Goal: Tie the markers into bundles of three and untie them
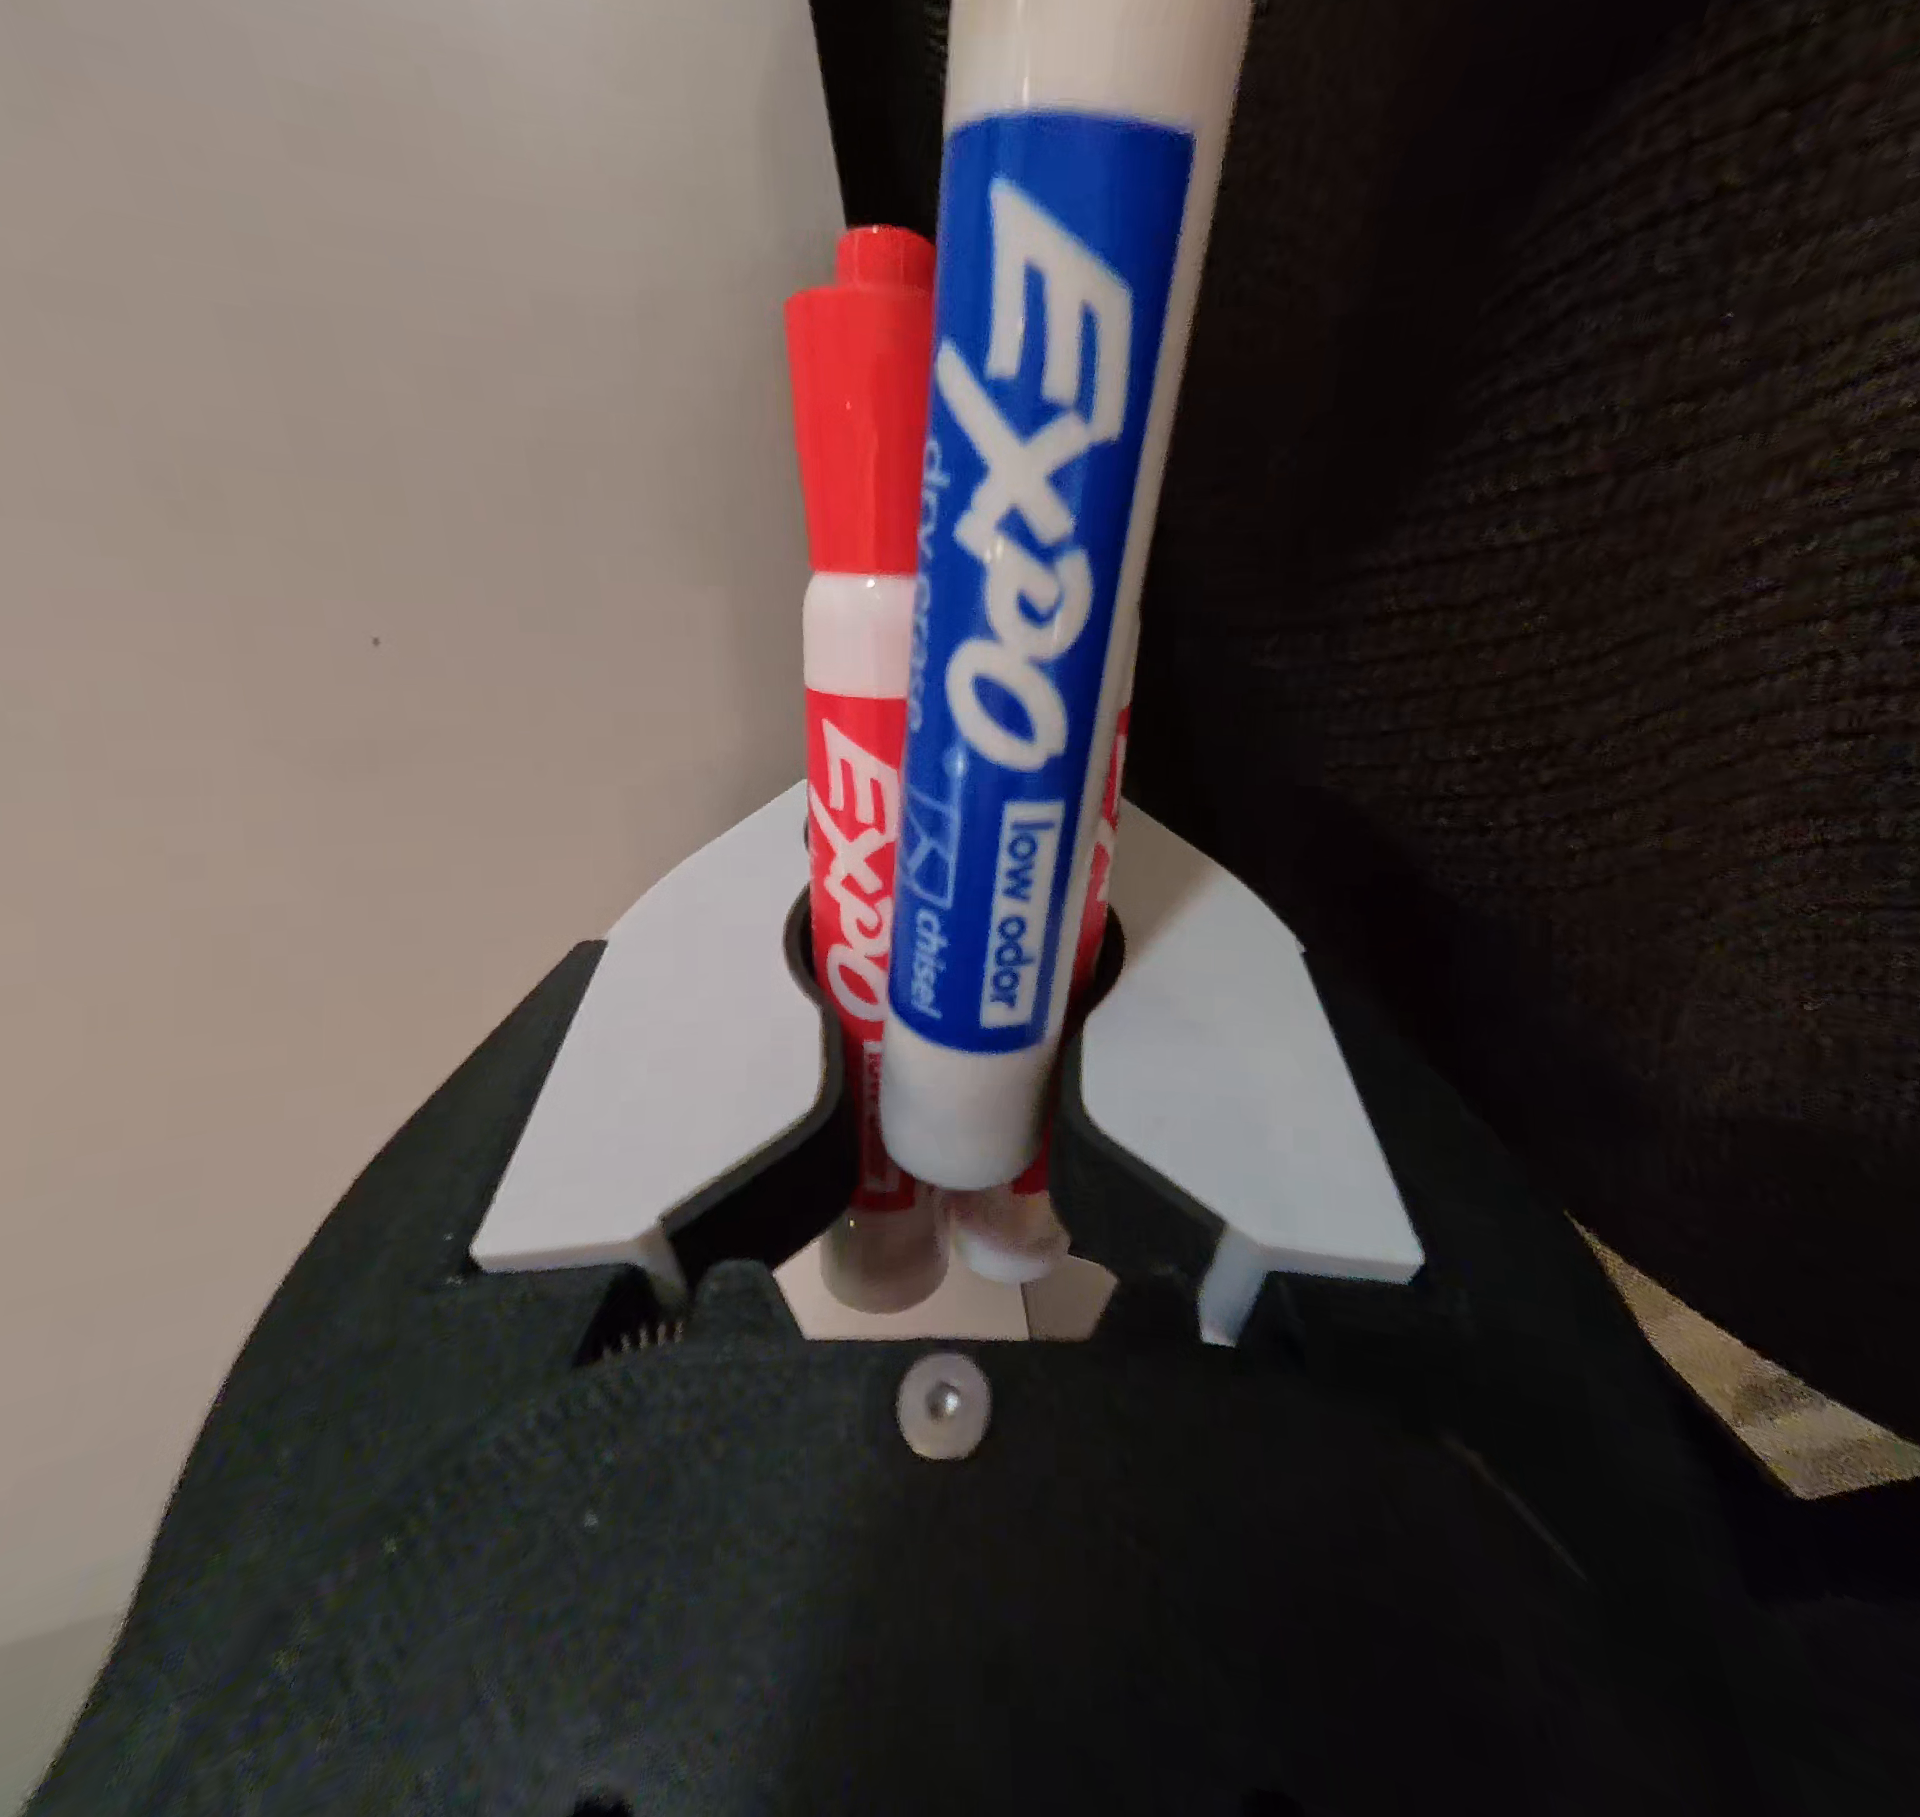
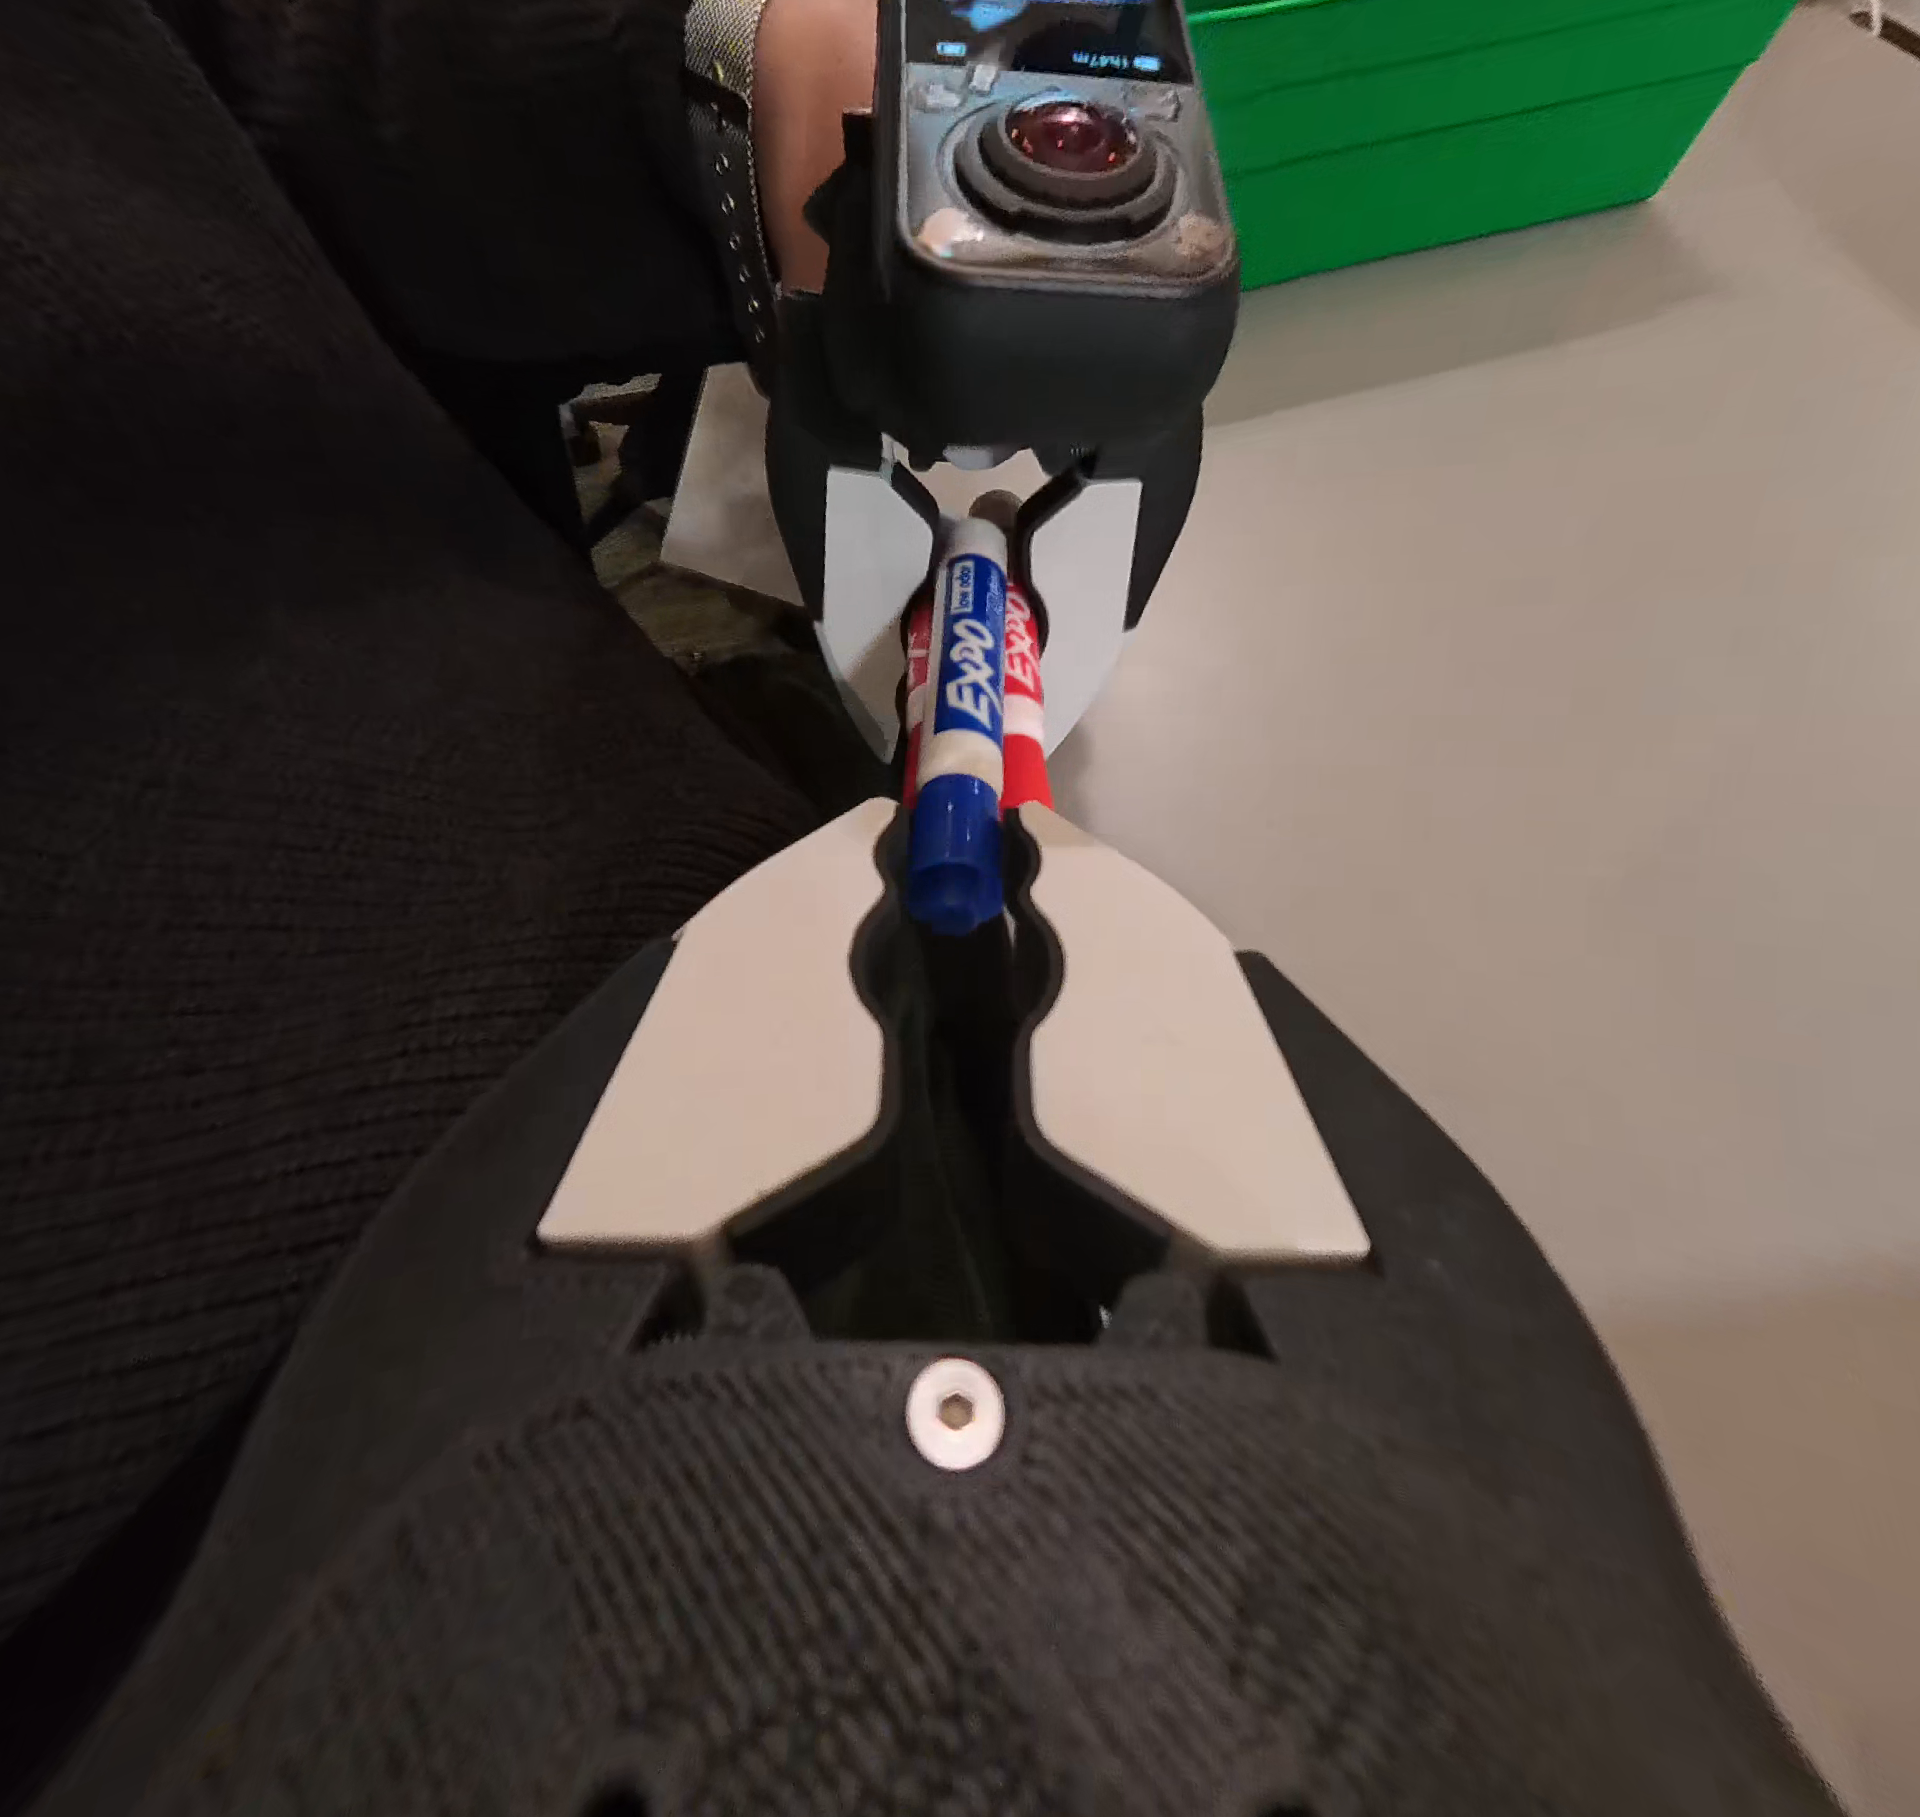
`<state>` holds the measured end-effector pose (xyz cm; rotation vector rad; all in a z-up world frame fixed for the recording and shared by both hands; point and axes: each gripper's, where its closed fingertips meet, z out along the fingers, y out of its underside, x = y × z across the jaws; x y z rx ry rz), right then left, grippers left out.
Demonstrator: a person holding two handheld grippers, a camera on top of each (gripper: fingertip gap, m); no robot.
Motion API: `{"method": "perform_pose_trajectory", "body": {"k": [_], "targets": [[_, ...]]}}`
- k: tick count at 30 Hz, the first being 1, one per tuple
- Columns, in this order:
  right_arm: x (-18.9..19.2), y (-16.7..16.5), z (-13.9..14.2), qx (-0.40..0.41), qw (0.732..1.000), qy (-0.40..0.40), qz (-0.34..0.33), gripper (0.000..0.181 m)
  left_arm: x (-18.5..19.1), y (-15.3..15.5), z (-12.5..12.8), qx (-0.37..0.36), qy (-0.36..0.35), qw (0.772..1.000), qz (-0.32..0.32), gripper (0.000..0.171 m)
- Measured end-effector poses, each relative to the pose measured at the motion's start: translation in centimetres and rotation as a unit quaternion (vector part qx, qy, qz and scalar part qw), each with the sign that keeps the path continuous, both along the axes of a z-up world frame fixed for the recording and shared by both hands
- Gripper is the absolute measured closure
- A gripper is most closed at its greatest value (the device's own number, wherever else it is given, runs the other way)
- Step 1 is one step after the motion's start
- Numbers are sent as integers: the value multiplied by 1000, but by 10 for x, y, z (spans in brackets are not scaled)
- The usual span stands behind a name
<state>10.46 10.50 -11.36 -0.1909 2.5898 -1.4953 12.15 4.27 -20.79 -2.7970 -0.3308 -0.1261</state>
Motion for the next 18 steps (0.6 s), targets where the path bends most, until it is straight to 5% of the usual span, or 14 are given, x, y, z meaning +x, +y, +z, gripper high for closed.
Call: {"method": "perform_pose_trajectory", "body": {"k": [18], "targets": [[-16,-9,-2,-28,999,6,-44,146,-9,-11,2,-5,28,999,28,128]]}}
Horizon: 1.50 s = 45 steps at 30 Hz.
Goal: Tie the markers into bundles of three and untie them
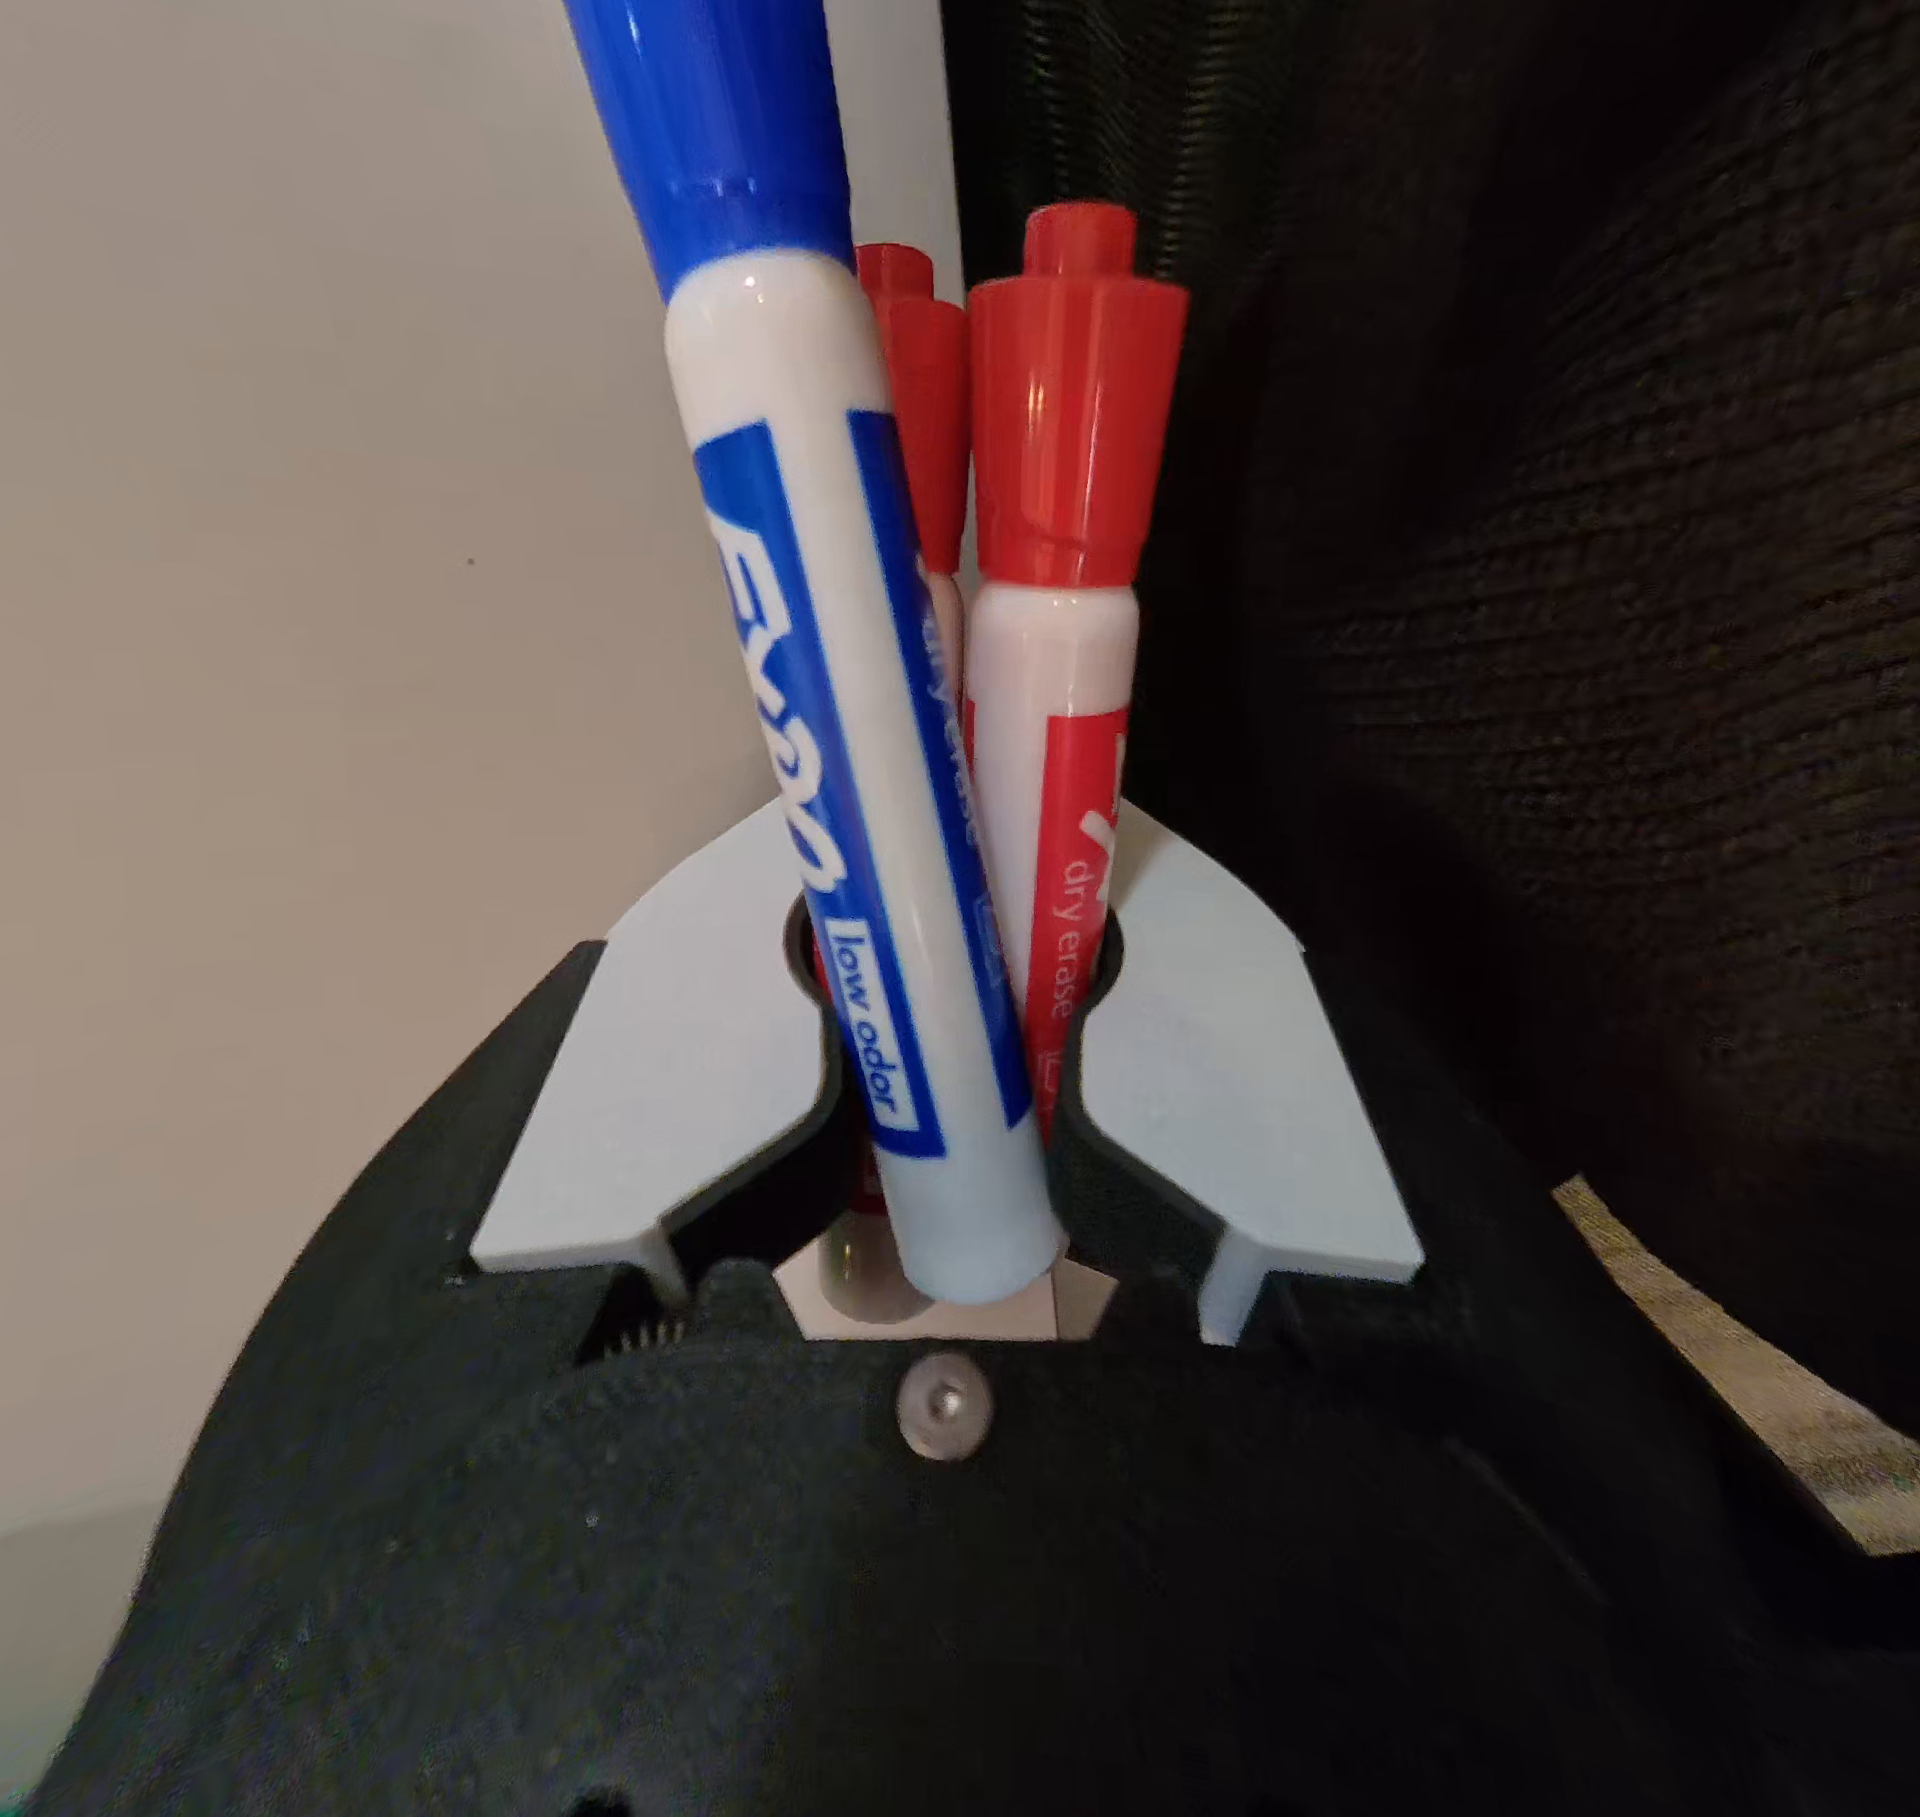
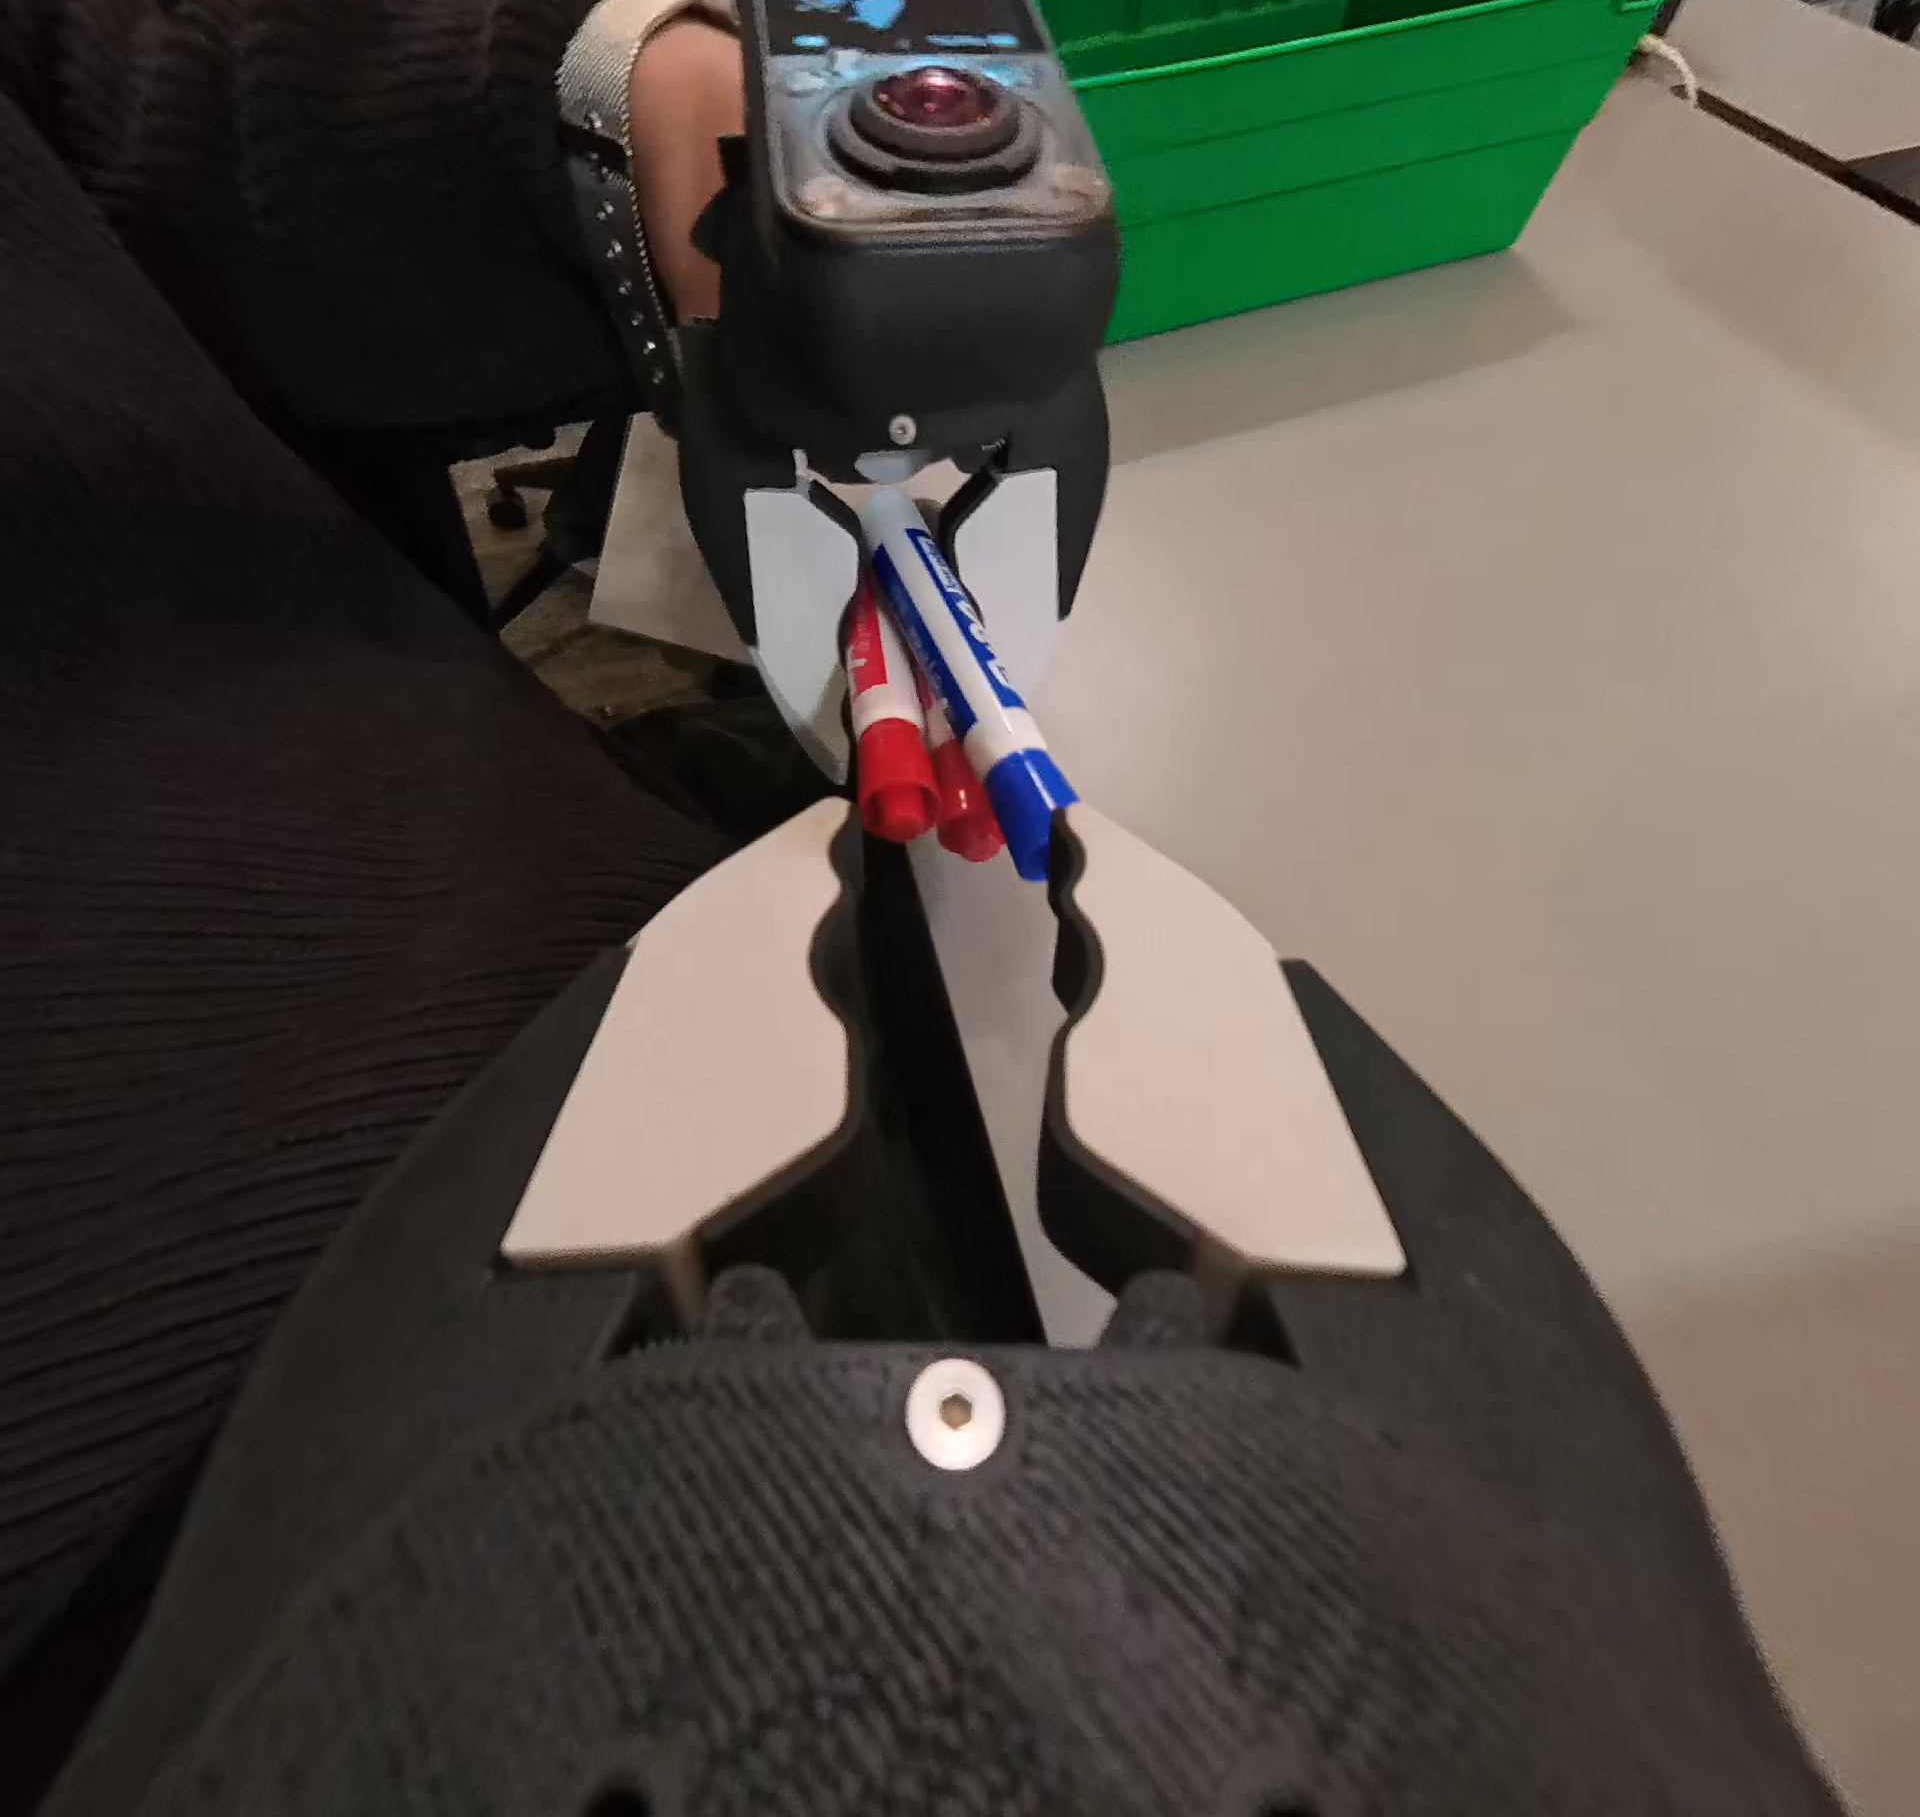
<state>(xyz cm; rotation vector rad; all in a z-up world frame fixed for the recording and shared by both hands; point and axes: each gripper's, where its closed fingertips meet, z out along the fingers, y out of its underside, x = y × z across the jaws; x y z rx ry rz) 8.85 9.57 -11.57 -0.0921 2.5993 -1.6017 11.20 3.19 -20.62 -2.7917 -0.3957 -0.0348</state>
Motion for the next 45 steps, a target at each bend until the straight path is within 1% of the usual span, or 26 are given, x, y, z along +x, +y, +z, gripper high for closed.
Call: {"method": "perform_pose_trajectory", "body": {"k": [5,7,10,12,21,26,31,34,38,41,45], "targets": [[-27,2,-5,2,997,-24,-72,152,-8,0,5,0,34,999,0,128],[-30,3,-8,2,995,-52,-81,155,-8,1,5,0,36,999,0,128],[-26,1,-7,-6,993,-94,-76,165,-9,1,3,-3,36,999,2,127],[-23,-1,-8,-6,992,-103,-72,166,-9,1,3,-1,36,999,2,127],[-7,-6,-13,10,997,-72,-35,165,-11,0,1,-5,35,999,9,128],[-3,-6,-13,8,997,-72,-24,165,-11,2,2,-3,39,999,5,128],[1,-8,-15,11,998,-55,-15,172,-10,3,4,-3,35,999,6,128],[-1,-7,-17,18,999,-34,-16,169,-10,1,2,-5,31,999,9,128],[-5,-6,-12,5,999,-42,-23,164,-9,-1,2,-12,24,1000,12,128],[-8,-7,-7,-9,998,-49,-32,162,-3,-6,-1,-28,1,999,20,128],[-6,-11,-9,-10,998,-54,-32,158,3,-12,-3,-60,-29,997,28,128]]}}
